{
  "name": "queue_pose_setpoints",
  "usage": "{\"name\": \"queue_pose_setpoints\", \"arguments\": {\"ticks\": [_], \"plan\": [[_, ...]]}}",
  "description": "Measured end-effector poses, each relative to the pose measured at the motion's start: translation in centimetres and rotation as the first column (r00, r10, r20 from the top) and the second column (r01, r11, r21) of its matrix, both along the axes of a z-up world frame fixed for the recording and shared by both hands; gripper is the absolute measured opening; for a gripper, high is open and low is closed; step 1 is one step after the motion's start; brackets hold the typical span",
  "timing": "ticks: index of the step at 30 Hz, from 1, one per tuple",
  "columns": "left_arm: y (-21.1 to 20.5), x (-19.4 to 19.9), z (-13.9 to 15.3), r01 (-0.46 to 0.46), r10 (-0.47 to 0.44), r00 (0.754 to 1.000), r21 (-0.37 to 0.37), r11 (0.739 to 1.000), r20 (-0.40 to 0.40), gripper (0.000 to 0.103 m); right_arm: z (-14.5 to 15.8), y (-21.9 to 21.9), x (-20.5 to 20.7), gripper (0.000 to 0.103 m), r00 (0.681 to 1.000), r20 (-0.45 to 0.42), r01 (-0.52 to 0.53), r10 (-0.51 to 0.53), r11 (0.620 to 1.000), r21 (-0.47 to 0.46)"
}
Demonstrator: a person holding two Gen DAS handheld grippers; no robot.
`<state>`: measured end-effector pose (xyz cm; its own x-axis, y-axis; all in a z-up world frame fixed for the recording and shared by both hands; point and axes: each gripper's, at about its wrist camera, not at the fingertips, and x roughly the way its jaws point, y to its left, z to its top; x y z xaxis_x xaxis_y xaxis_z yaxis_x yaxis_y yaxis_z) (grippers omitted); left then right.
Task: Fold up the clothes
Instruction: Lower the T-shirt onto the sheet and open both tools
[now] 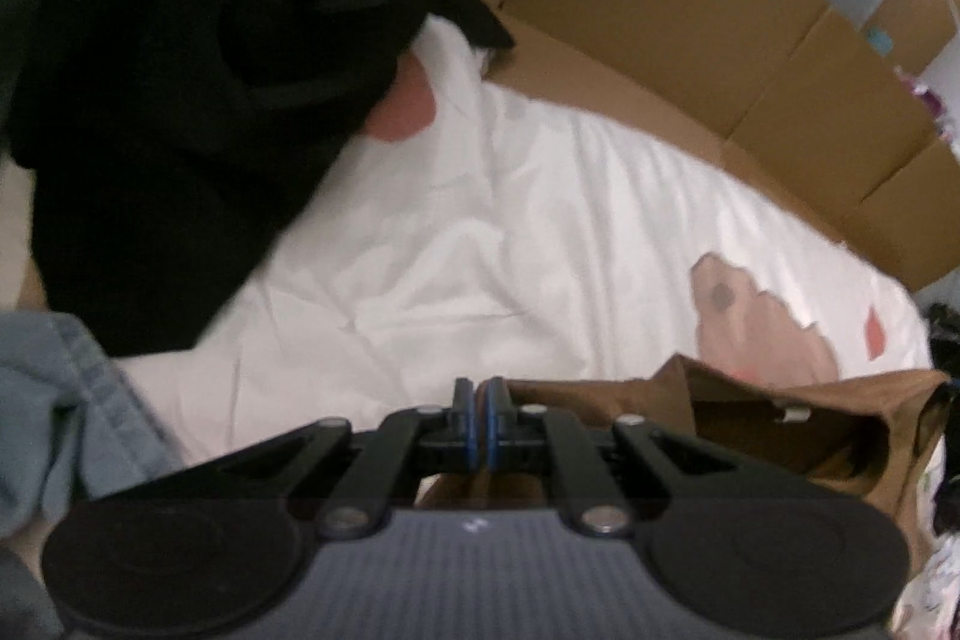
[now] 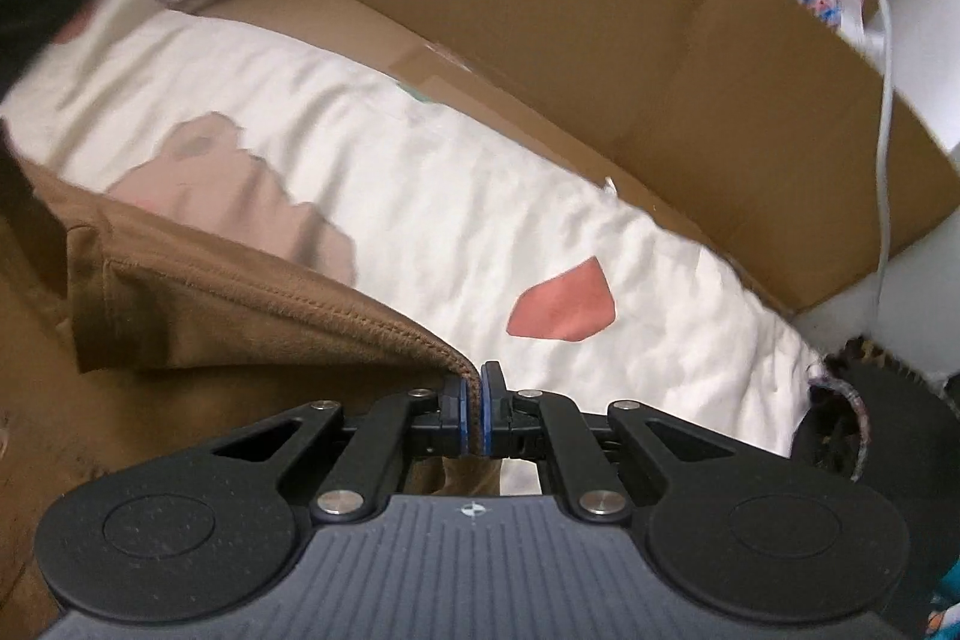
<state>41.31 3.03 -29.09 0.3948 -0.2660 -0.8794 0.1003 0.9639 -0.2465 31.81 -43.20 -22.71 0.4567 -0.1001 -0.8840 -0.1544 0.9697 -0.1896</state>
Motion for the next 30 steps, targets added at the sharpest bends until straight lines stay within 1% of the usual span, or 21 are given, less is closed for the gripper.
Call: {"name": "queue_pose_setpoints", "arguments": {"ticks": [3, 4, 6, 9, 10, 11, 12, 14, 15, 17, 20, 22, 26, 30], "plan": [[-0.9, 0.5, -1.6, 0.030, -0.029, 0.999, 0.043, 0.999, -0.032, 0.005, -1.9, 0.2, 1.2, 0.004, 0.999, -0.041, 0.018, -0.019, 0.999, -0.028], [-1.0, 0.4, -1.8, 0.037, -0.035, 0.999, 0.048, 0.998, -0.034, 0.006, -2.5, 0.2, 1.5, 0.005, 0.998, -0.059, 0.019, -0.021, 0.999, -0.038], [-0.9, 0.2, -1.5, 0.045, -0.043, 0.999, 0.052, 0.998, -0.027, 0.010, -3.2, 0.5, 1.8, 0.006, 0.996, -0.085, 0.012, -0.016, 0.999, -0.051], [-0.6, -0.4, -0.5, 0.061, -0.061, 0.998, 0.069, 0.996, 0.001, 0.015, -3.0, 0.9, 1.8, 0.019, 0.996, -0.093, -0.009, 0.003, 0.998, -0.065], [-0.6, -0.6, -0.1, 0.077, -0.078, 0.997, 0.082, 0.994, 0.009, 0.016, -2.7, 1.1, 1.8, 0.027, 0.996, -0.088, -0.020, 0.013, 0.997, -0.073], [-0.6, -0.8, 0.2, 0.095, -0.097, 0.995, 0.091, 0.991, 0.016, 0.019, -2.5, 1.2, 1.7, 0.033, 0.996, -0.083, -0.031, 0.025, 0.996, -0.079], [-0.6, -1.0, 0.3, 0.108, -0.110, 0.994, 0.100, 0.989, 0.018, 0.026, -2.0, 1.6, 1.5, 0.034, 0.996, -0.071, -0.052, 0.046, 0.995, -0.080], [-0.6, -1.3, 0.6, 0.134, -0.138, 0.990, 0.118, 0.984, 0.023, 0.035, -1.2, 2.2, 1.2, 0.036, 0.995, -0.048, -0.093, 0.090, 0.992, -0.081], [-0.6, -1.4, 0.7, 0.145, -0.149, 0.989, 0.126, 0.982, 0.023, 0.035, -0.8, 2.5, 1.1, 0.036, 0.993, -0.037, -0.115, 0.112, 0.990, -0.082], [-0.3, -1.5, 0.4, 0.139, -0.141, 0.990, 0.126, 0.982, 0.005, 0.035, -0.5, 3.6, 0.9, 0.037, 0.986, -0.017, -0.164, 0.164, 0.984, -0.071], [0.1, -1.7, -0.6, 0.123, -0.121, 0.992, 0.106, 0.987, -0.024, 0.035, -0.1, 5.2, 0.6, 0.037, 0.971, 0.012, -0.238, 0.239, 0.970, -0.057], [0.5, -1.9, -1.1, 0.121, -0.118, 0.992, 0.091, 0.988, -0.041, 0.035, -0.7, 6.3, 1.1, 0.037, 0.962, 0.015, -0.273, 0.274, 0.961, -0.048], [1.2, -2.5, -2.1, 0.123, -0.118, 0.990, 0.064, 0.990, -0.073, 0.035, -2.4, 7.8, 2.4, 0.037, 0.934, 0.003, -0.356, 0.357, 0.933, -0.060], [2.3, -2.8, -2.8, 0.107, -0.104, 0.990, 0.022, 0.994, -0.095, 0.035, -4.0, 8.2, 3.5, 0.038, 0.897, -0.055, -0.442, 0.439, 0.895, -0.065]]}}
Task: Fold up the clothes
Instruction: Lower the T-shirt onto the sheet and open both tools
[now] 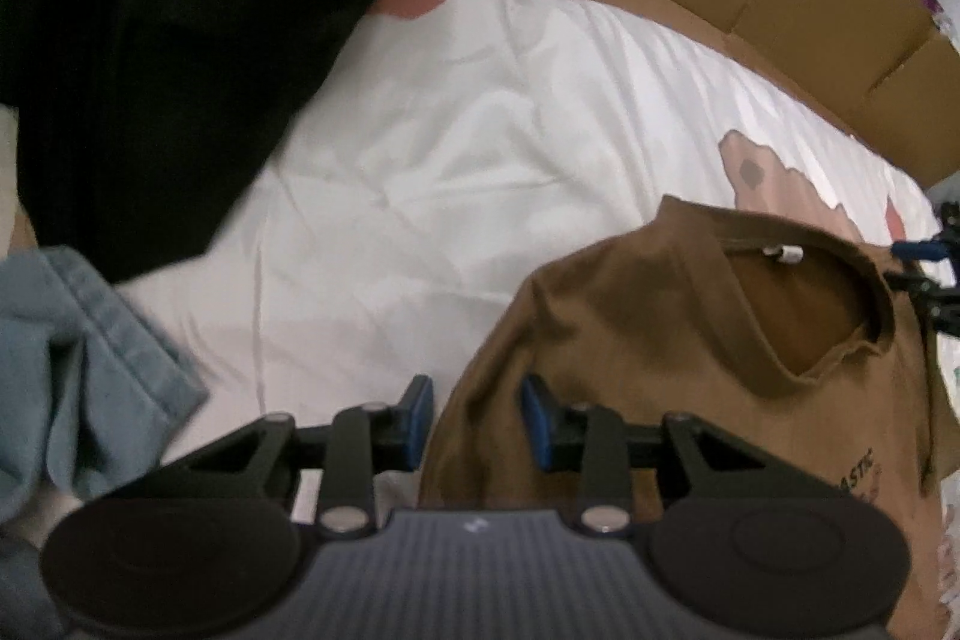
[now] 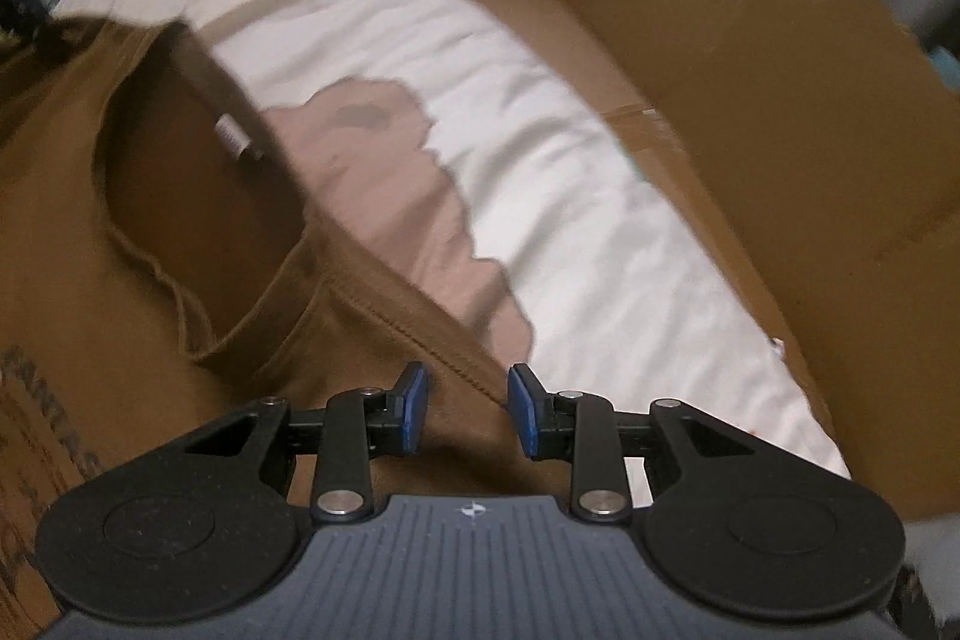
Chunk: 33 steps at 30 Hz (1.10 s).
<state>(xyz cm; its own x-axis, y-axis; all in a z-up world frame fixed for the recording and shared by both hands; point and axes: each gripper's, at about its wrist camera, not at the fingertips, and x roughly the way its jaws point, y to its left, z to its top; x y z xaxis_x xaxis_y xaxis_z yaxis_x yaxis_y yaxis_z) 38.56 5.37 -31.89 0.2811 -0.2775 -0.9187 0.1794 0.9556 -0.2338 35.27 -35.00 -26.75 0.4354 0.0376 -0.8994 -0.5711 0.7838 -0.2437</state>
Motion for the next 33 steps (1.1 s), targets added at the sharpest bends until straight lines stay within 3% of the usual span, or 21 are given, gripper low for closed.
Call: {"name": "queue_pose_setpoints", "arguments": {"ticks": [6, 8, 12, 15, 20, 21, 22, 23, 31, 33], "plan": [[1.8, 0.5, -0.3, -0.041, 0.038, 0.999, -0.097, 0.994, -0.030, 0.035, -1.5, -0.7, 0.5, 0.043, 0.992, -0.071, -0.106, 0.100, 0.991, -0.085], [2.3, 0.3, 0.4, -0.050, 0.050, 0.999, -0.115, 0.992, -0.002, 0.035, -1.7, -1.2, 0.8, 0.043, 0.991, -0.078, -0.114, 0.106, 0.988, -0.103], [2.6, -0.2, 1.0, -0.027, 0.030, 0.999, -0.127, 0.992, 0.018, 0.035, -1.1, -2.2, 1.7, 0.042, 0.993, -0.082, -0.095, 0.090, 0.994, -0.057], [2.7, -0.4, 0.3, -0.007, 0.006, 1.000, -0.107, 0.994, -0.011, 0.035, -1.3, -2.4, 1.9, 0.034, 0.989, -0.099, -0.120, 0.114, 0.991, -0.057], [2.7, -0.6, -0.5, -0.003, 0.000, 1.000, -0.108, 0.994, -0.029, 0.035, -2.2, -2.0, 1.5, 0.030, 0.980, -0.117, -0.175, 0.163, 0.980, -0.098], [2.6, -0.6, -0.5, -0.001, -0.002, 1.000, -0.105, 0.994, -0.028, 0.035, -2.3, -2.0, 1.5, 0.025, 0.979, -0.115, -0.182, 0.170, 0.977, -0.107], [2.6, -0.6, -0.5, 0.001, -0.004, 1.000, -0.103, 0.995, -0.027, 0.035, -2.4, -2.0, 1.5, 0.007, 0.978, -0.110, -0.191, 0.178, 0.973, -0.127], [2.5, -0.6, -0.6, 0.003, -0.006, 1.000, -0.100, 0.995, -0.026, 0.035, -2.4, -2.1, 1.5, 0.002, 0.978, -0.103, -0.196, 0.183, 0.972, -0.134], [3.0, -0.7, 0.0, -0.014, 0.012, 1.000, -0.120, 0.993, -0.016, 0.028, 0.0, -3.7, 2.6, 0.000, 0.995, 0.046, -0.087, 0.092, 0.990, -0.107], [3.0, -0.7, 0.2, -0.015, 0.014, 1.000, -0.123, 0.992, -0.009, 0.028, 0.6, -3.6, 2.6, 0.002, 0.996, -0.003, -0.088, 0.088, 0.995, -0.050]]}}
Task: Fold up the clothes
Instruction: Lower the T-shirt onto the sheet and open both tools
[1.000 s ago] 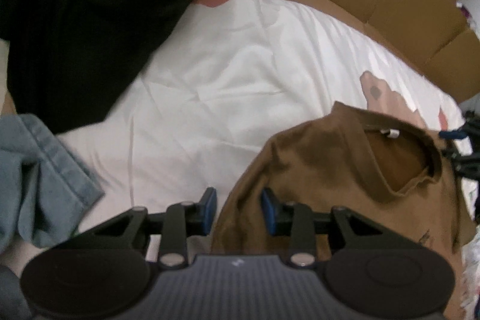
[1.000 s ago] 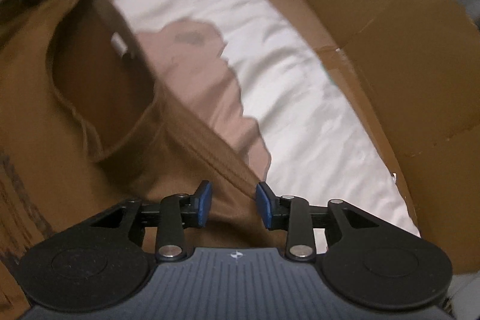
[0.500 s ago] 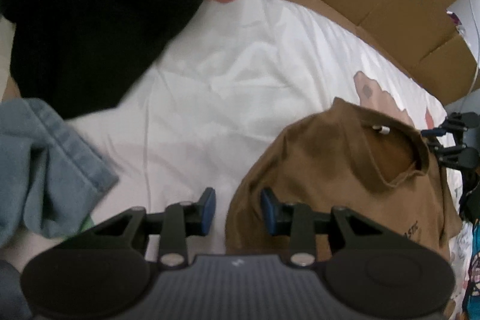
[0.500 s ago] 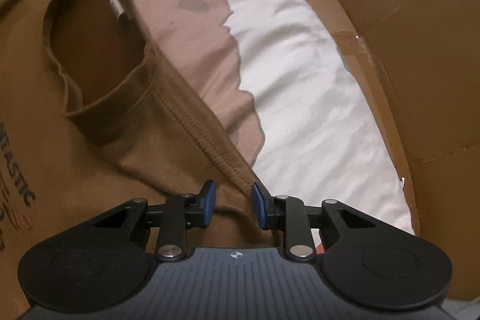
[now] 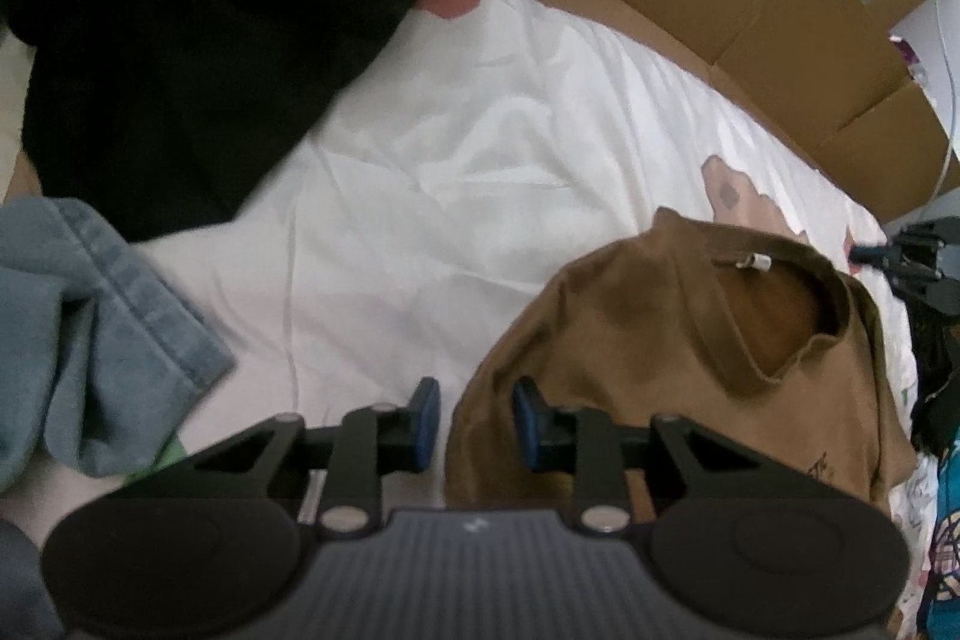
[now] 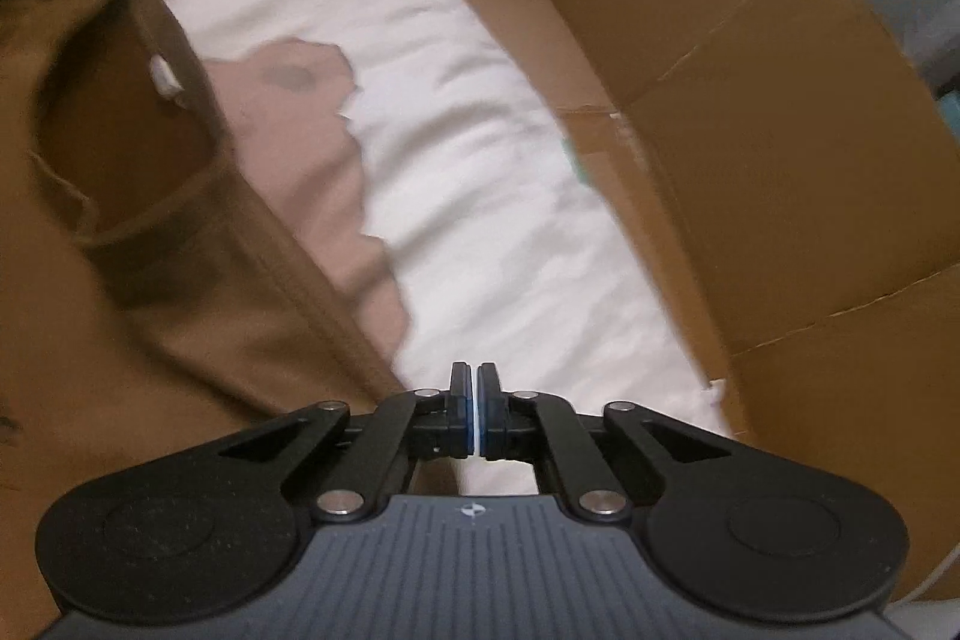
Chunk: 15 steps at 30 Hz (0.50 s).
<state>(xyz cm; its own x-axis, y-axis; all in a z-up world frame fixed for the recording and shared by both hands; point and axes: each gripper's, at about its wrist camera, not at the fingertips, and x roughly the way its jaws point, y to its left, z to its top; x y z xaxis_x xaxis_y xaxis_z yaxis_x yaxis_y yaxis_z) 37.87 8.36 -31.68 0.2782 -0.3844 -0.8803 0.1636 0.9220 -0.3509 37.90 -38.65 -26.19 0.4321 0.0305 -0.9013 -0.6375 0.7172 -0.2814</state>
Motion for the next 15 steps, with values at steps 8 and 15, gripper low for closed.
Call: {"name": "queue_pose_setpoints", "arguments": {"ticks": [8, 15], "plan": [[-0.4, 0.0, -0.8, 0.014, -0.014, 1.000, 0.008, 1.000, -0.010, 0.034, -1.9, 2.6, -0.6, 0.037, 0.993, -0.071, -0.094, 0.093, 0.995, -0.023], [-0.9, 0.0, -1.0, 0.030, -0.030, 1.000, 0.019, 0.999, -0.004, 0.028, -3.8, 2.8, 0.2, 0.029, 0.988, -0.122, -0.100, 0.099, 0.995, -0.004]]}}
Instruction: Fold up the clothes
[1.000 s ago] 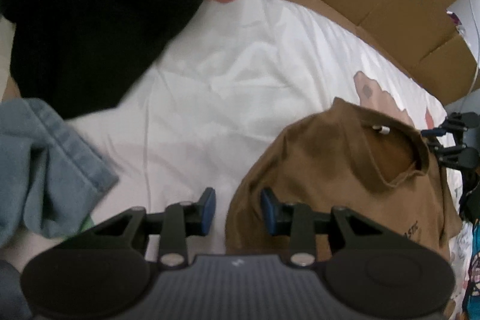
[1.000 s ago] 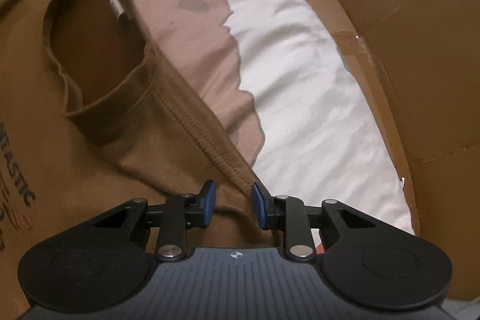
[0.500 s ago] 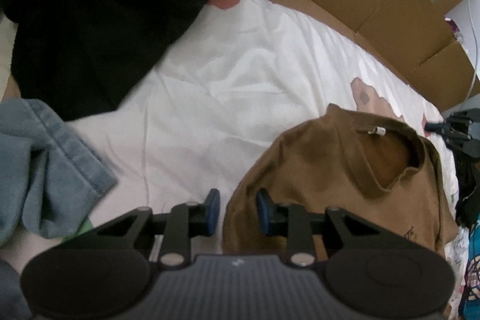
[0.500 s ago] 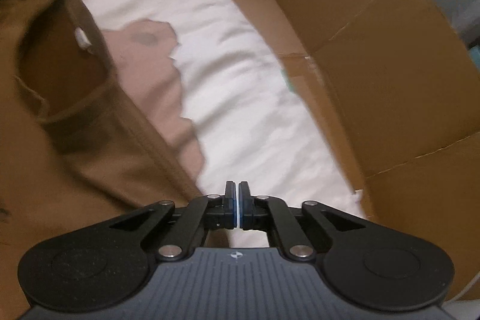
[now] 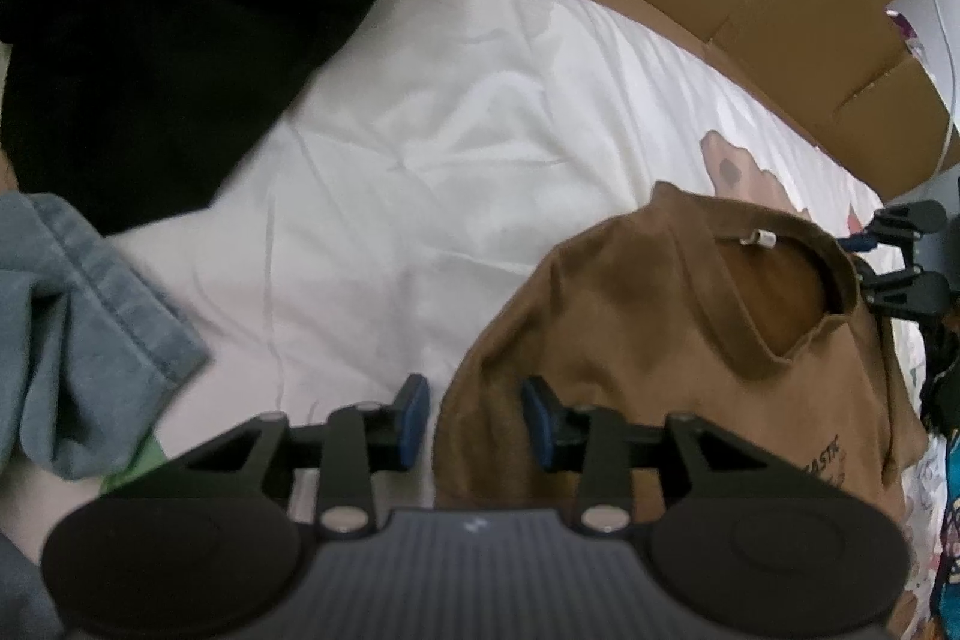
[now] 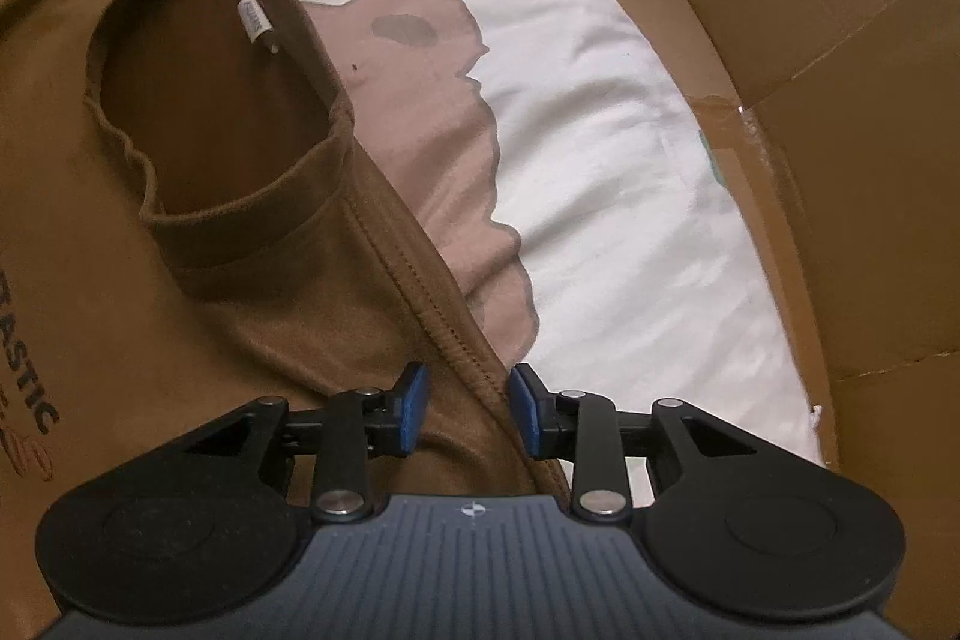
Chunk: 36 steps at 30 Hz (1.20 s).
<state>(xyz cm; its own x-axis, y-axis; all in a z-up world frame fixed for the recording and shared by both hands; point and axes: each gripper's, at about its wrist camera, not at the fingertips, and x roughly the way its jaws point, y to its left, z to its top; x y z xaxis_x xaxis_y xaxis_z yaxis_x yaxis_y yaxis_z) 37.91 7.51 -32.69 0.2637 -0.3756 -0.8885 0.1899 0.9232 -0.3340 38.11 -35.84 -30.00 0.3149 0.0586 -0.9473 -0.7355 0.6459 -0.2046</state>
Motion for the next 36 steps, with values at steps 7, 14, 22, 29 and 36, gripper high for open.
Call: {"name": "queue_pose_setpoints", "arguments": {"ticks": [7, 14, 22, 29, 36], "plan": [[0.2, 0.3, 2.2, -0.015, 0.011, 0.995, 0.042, 0.999, 0.096, 0.005, 1.2, -0.1, 0.4, 0.002, 0.998, 0.060, 0.037, -0.037, 0.999, 0.008], [0.6, 1.6, 4.5, -0.059, 0.046, 0.984, 0.072, 0.996, 0.171, 0.005, 3.3, -0.5, 1.0, 0.002, 0.977, 0.184, 0.110, -0.105, 0.994, -0.015], [0.6, 3.9, 4.2, -0.094, 0.072, 0.977, 0.101, 0.990, 0.198, 0.005, 3.2, 0.5, 3.9, 0.001, 0.950, 0.261, 0.183, -0.169, 0.983, -0.028], [0.6, 5.7, 3.9, -0.118, 0.096, 0.971, 0.091, 0.989, 0.217, 0.005, 2.2, 1.3, 6.0, 0.001, 0.933, 0.285, 0.241, -0.220, 0.970, -0.041], [-0.2, 7.4, 0.9, -0.113, 0.092, 0.987, 0.160, 0.981, 0.129, 0.021, 0.6, 1.2, 8.2, 0.012, 0.913, 0.267, 0.325, -0.309, 0.946, -0.016]]}}
